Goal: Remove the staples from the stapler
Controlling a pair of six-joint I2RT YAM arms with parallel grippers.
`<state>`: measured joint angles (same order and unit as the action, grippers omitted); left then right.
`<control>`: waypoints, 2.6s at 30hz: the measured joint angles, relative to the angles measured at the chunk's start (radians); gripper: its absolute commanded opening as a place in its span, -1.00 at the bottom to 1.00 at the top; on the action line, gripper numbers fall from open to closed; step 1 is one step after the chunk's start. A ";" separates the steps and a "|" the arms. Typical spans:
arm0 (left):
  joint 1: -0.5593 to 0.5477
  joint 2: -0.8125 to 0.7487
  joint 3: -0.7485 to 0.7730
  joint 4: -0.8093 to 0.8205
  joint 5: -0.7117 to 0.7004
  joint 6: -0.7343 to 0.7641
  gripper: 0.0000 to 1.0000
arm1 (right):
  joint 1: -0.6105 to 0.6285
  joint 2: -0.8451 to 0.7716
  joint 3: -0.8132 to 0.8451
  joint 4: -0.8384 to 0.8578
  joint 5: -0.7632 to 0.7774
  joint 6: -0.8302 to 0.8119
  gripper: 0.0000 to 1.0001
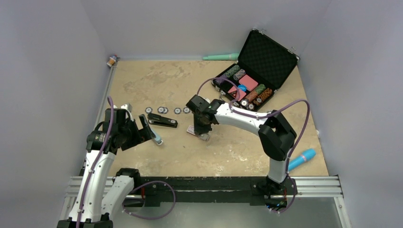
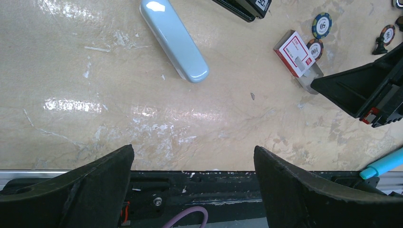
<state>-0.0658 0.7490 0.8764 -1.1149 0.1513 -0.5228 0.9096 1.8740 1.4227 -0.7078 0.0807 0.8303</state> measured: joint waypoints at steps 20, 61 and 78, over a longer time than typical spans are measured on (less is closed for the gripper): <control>0.000 0.000 0.000 0.000 0.000 0.000 1.00 | -0.051 -0.015 -0.112 0.069 -0.020 0.023 -0.83; 0.000 0.005 0.000 0.000 0.000 0.000 1.00 | -0.081 -0.015 -0.138 0.076 0.032 0.050 -0.42; 0.000 0.011 0.000 0.000 0.000 0.000 1.00 | -0.079 -0.016 0.014 0.026 0.042 0.017 -0.38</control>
<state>-0.0658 0.7601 0.8764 -1.1149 0.1516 -0.5228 0.8310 1.8576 1.4368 -0.6823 0.1226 0.8474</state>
